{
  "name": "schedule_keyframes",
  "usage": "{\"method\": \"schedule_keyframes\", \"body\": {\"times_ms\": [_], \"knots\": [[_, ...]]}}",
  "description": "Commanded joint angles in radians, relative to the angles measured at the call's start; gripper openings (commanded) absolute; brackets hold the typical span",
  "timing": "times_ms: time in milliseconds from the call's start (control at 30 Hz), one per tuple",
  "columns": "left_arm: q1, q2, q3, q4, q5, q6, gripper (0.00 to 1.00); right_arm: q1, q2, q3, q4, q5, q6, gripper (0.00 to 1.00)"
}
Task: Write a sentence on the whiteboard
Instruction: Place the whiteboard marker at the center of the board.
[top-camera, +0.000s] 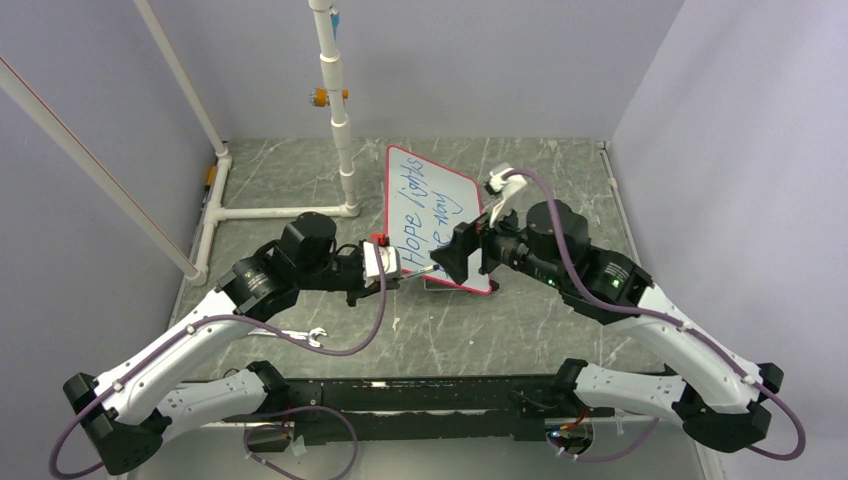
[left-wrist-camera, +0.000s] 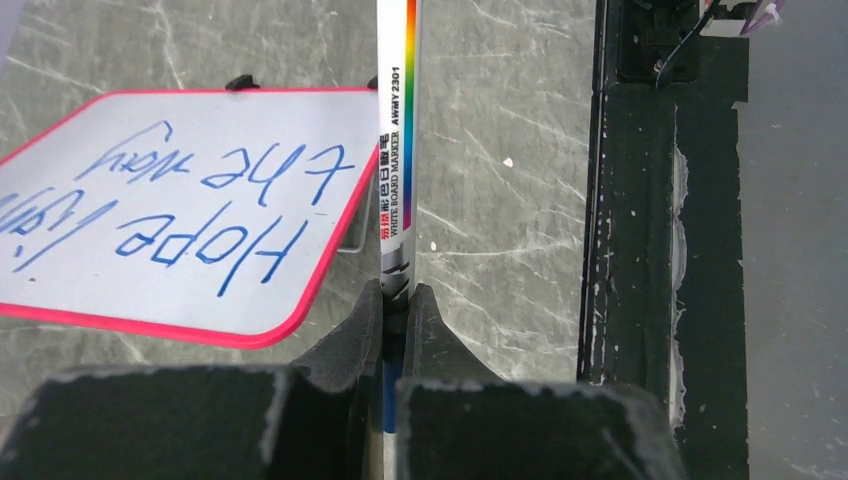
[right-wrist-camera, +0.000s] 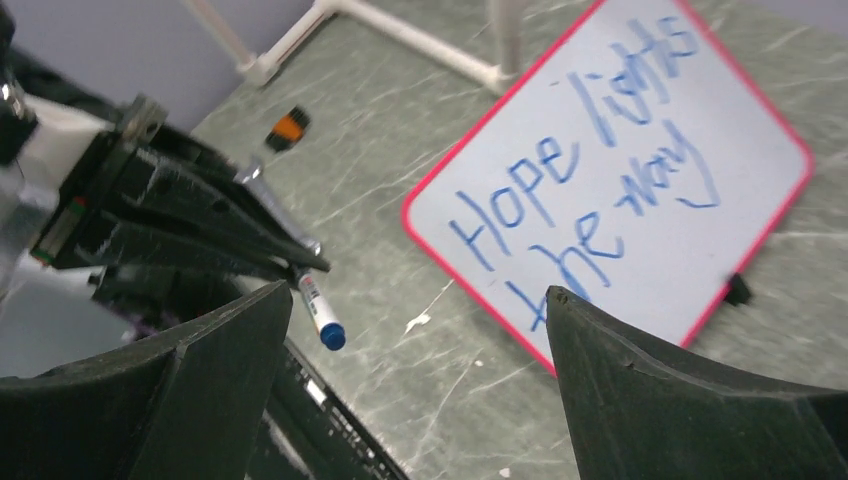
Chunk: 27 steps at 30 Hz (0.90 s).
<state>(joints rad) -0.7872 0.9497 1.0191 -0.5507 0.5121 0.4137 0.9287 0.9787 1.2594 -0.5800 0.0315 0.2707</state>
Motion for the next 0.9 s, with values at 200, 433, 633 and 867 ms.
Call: {"method": "schedule_keyframes", "body": {"times_ms": [200, 433, 633, 867], "knots": [[-0.195, 0.084, 0.011, -0.065, -0.276, -0.124, 0.0, -0.005, -0.086, 0.029, -0.056, 0.389, 0.05, 1.0], [-0.313, 0.109, -0.091, 0.041, -0.377, -0.234, 0.0, -0.005, -0.107, 0.009, -0.069, 0.395, 0.071, 1.0], [-0.343, 0.162, -0.178, 0.139, -0.411, -0.279, 0.0, -0.005, -0.119, -0.027, -0.068, 0.388, 0.085, 1.0], [-0.345, 0.301, -0.221, 0.205, -0.424, -0.283, 0.0, -0.005, -0.131, -0.071, -0.052, 0.383, 0.091, 1.0]]}}
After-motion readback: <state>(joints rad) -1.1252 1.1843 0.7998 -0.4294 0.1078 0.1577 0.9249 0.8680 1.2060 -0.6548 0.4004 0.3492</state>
